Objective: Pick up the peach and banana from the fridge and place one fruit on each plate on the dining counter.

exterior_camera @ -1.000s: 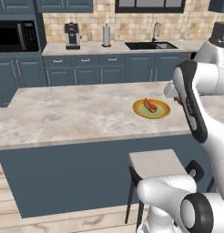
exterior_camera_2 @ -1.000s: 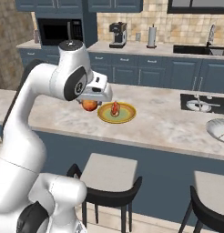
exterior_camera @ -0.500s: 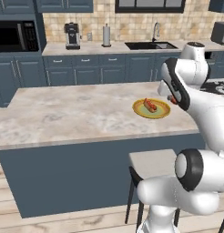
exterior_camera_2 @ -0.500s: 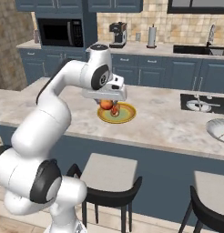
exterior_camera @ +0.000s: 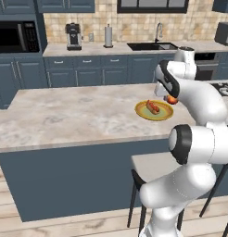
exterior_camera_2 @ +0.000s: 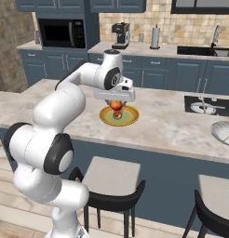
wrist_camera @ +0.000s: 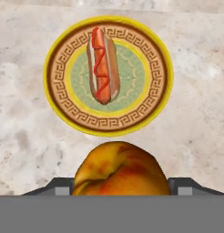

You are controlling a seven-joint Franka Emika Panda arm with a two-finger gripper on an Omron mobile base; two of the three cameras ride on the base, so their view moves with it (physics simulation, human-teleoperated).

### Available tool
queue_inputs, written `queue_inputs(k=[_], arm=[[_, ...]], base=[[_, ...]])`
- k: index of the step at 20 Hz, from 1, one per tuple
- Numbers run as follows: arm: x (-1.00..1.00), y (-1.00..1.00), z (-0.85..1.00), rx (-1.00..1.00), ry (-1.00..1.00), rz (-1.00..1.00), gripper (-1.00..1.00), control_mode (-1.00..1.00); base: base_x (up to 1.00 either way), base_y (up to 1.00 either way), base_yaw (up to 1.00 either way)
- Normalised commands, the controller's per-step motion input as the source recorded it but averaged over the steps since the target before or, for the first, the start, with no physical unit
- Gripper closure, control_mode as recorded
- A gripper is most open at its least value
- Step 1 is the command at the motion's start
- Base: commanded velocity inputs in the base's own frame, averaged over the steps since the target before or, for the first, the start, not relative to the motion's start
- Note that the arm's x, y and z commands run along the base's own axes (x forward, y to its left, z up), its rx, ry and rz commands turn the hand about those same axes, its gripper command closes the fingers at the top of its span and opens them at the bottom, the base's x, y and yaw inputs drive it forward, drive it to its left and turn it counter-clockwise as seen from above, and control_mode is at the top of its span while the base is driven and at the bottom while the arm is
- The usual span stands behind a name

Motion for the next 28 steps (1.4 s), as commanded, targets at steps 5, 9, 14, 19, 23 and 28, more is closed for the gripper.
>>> queue_inputs(k=[5,9,14,19,23,28], arm=[[0.15,-0.08,-0.35,0.00,-0.01,0.00,1.00,-1.00],[0.10,-0.05,-0.31,0.00,0.00,0.00,1.00,-1.00],[0.20,-0.11,-0.18,0.00,0.00,0.00,1.00,-1.00],[0.26,-0.13,-0.18,0.00,0.00,0.00,1.00,-1.00],[0.12,-0.02,-0.24,0.00,0.00,0.00,1.00,-1.00],[0.14,0.00,-0.23,0.00,0.00,0.00,1.00,-1.00]], base=[[0.00,0.00,0.00],[0.00,0.00,0.00],[0.00,0.00,0.00],[0.00,0.00,0.00],[0.00,0.00,0.00],[0.00,0.00,0.00]])
